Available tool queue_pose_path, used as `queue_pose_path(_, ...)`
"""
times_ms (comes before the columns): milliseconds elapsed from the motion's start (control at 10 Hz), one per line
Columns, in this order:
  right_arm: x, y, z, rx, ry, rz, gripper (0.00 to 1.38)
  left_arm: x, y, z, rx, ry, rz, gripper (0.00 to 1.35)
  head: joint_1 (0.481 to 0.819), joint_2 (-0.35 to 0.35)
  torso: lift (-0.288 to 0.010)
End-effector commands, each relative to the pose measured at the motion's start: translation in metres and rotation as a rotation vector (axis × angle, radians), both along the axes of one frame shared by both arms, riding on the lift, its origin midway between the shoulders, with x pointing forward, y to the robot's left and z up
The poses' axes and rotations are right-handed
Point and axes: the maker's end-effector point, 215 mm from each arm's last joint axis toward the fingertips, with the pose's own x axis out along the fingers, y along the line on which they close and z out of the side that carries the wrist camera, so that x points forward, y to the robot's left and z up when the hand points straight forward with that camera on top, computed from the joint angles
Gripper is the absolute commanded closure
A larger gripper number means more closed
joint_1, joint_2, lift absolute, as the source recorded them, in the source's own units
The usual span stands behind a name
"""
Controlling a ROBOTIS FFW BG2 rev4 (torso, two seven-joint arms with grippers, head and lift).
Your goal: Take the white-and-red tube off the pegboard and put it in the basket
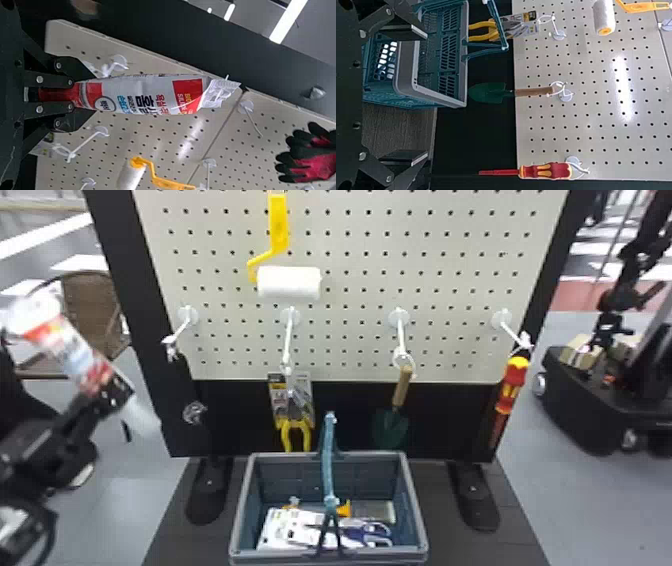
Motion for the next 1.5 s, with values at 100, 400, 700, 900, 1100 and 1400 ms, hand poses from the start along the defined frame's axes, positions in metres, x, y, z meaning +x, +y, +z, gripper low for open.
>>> queue_pose_path(100,0.0,0.0,-0.001,0.003,-0.001,-0.004,0.24,-0.016,-0.004,-0.077,-0.108,0.12,0.017,1.22,0.549,0.0,-0.1)
queue_pose_path(400,0.0,0.0,-0.002,0.0,-0.003,-0.005,0.24,-0.019,-0.047,-0.155,-0.255,0.241,-0.064,1.22,0.549,0.0,-0.1)
queue_pose_path(700,0.001,0.0,-0.003,0.0,-0.003,-0.006,0.24,-0.002,-0.088,-0.159,-0.316,0.237,-0.145,1.22,0.549,0.0,-0.1)
queue_pose_path(900,0.001,0.0,-0.005,0.001,0.0,-0.008,0.24,0.007,-0.11,-0.157,-0.34,0.232,-0.186,1.22,0.549,0.0,-0.1)
queue_pose_path(1100,0.002,0.001,-0.005,0.001,0.0,-0.007,0.24,0.011,-0.131,-0.163,-0.355,0.245,-0.224,1.22,0.549,0.0,-0.1)
queue_pose_path(1400,0.002,0.0,-0.006,0.002,0.001,-0.007,0.24,0.014,-0.171,-0.172,-0.364,0.269,-0.293,1.22,0.549,0.0,-0.1)
